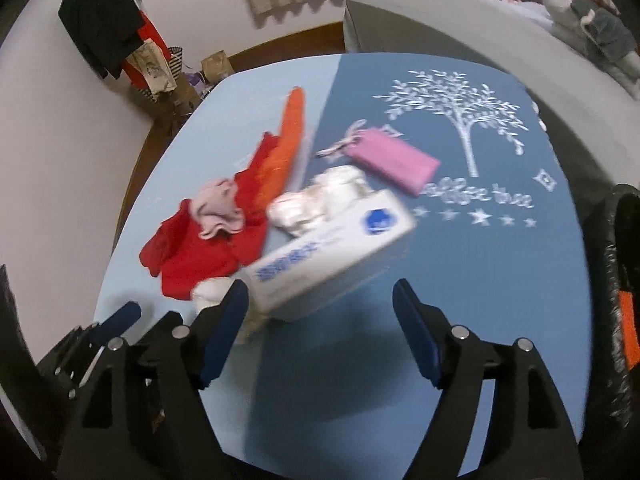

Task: Collect trash
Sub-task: 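Move the right tool to the white alcohol-pad box, then grasp the alcohol-pad box with the right tool while the left tool grasps the white crumpled tissue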

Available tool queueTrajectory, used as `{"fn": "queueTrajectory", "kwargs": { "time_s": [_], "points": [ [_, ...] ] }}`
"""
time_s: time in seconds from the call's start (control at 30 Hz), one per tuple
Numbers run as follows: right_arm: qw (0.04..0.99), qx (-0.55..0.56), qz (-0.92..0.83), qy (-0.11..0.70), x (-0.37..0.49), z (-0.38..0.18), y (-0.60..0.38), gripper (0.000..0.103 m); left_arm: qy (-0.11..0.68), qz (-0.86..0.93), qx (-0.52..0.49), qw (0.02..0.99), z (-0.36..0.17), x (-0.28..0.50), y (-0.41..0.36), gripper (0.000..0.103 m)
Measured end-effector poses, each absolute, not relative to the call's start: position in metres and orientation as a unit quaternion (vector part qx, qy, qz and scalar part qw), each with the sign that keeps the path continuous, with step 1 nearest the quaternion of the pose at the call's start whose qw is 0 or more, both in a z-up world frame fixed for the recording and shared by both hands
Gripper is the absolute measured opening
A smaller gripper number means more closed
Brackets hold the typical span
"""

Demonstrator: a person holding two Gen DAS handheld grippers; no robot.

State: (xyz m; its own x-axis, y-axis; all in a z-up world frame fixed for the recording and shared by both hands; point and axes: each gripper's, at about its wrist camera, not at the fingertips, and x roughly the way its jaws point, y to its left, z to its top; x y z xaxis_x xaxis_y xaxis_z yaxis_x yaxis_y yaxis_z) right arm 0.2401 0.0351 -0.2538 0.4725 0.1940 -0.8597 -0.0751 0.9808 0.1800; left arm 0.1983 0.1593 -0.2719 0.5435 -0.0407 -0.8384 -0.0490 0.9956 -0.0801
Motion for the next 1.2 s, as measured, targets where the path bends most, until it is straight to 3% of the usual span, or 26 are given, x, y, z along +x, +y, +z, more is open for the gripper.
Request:
{"fn": "queueTrajectory", "kwargs": {
  "time_s": [0.27,0.3,0.37,0.4,0.43,0.47,0.5,0.63,0.7,0.8,0.9,1.17,1.2],
  "points": [
    [0.857,0.069,0.026,0.511,0.251,-0.275,0.047,0.075,0.461,0.010,-0.055,0.885,-0.266,0.201,0.177,0.057],
    [0.857,0.069,0.029,0.510,0.251,-0.276,0.046,0.070,0.461,0.008,-0.056,0.886,-0.265,0.203,0.178,0.057],
    [0.856,0.064,0.044,0.512,0.250,-0.275,0.046,0.048,0.458,0.001,-0.054,0.887,-0.262,0.206,0.175,0.057],
    [0.852,0.059,0.049,0.518,0.249,-0.274,0.045,0.034,0.458,-0.002,-0.053,0.888,-0.261,0.207,0.173,0.057],
    [0.849,0.059,0.056,0.523,0.249,-0.274,0.042,0.008,0.458,-0.010,-0.050,0.888,-0.261,0.208,0.168,0.057],
    [0.846,0.057,0.060,0.527,0.248,-0.275,0.039,0.001,0.457,-0.015,-0.047,0.888,-0.261,0.207,0.165,0.057],
    [0.843,0.054,0.059,0.532,0.247,-0.277,0.033,0.000,0.456,-0.019,-0.042,0.889,-0.260,0.207,0.160,0.057],
    [0.844,0.060,0.040,0.532,0.242,-0.277,0.006,0.000,0.458,-0.028,-0.044,0.888,-0.261,0.208,0.150,0.057],
    [0.834,0.077,0.049,0.544,0.242,-0.277,-0.001,0.008,0.459,-0.028,-0.046,0.887,-0.262,0.208,0.147,0.057],
    [0.850,0.085,0.032,0.519,0.238,-0.265,0.005,0.077,0.461,-0.026,-0.046,0.886,-0.264,0.207,0.147,0.057],
    [0.869,0.083,0.019,0.488,0.239,-0.257,0.020,0.078,0.462,-0.017,-0.041,0.886,-0.267,0.205,0.154,0.057],
    [0.858,0.082,-0.024,0.506,0.271,-0.279,0.045,0.078,0.464,-0.005,-0.050,0.884,-0.269,0.202,0.173,0.057],
    [0.858,0.082,-0.029,0.506,0.272,-0.282,0.044,0.064,0.465,-0.005,-0.050,0.884,-0.269,0.202,0.173,0.057]
  ]
}}
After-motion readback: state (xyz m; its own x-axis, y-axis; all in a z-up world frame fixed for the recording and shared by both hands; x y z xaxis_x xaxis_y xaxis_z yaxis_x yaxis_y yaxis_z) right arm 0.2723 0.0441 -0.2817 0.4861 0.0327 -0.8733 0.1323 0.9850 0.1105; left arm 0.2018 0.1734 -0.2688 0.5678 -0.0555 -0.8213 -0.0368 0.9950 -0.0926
